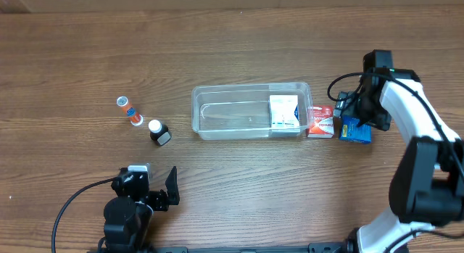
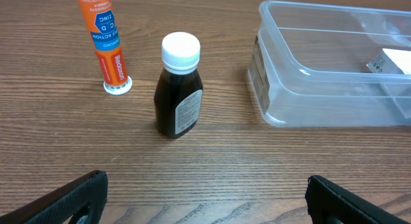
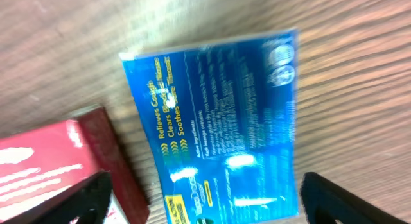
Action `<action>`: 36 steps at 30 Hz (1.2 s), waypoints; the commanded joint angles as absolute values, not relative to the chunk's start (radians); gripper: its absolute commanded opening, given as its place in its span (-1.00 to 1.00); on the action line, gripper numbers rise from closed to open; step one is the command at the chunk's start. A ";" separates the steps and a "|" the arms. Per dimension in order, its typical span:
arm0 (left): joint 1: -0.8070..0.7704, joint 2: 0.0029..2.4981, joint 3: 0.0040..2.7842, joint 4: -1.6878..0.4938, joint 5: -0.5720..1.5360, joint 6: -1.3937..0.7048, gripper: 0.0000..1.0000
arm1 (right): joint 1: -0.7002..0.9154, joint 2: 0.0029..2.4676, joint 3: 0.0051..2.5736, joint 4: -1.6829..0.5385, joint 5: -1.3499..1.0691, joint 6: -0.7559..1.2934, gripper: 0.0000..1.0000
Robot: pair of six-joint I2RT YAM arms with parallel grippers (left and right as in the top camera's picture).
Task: Pack container
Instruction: 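Move the right gripper back and grasp the blue VapoDrops box, then carry the blue box into the container beside the white box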
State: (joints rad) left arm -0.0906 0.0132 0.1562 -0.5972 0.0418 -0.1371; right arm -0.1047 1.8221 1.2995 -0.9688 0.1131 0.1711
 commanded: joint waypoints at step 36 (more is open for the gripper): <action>-0.096 0.005 0.153 -0.594 0.045 -0.119 1.00 | 0.522 1.704 1.417 -0.815 0.144 0.424 0.28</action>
State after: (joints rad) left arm -0.0906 0.0132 0.1562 -0.5976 0.0418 -0.1371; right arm 0.5213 1.6096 1.4227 -0.8383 0.0975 0.3820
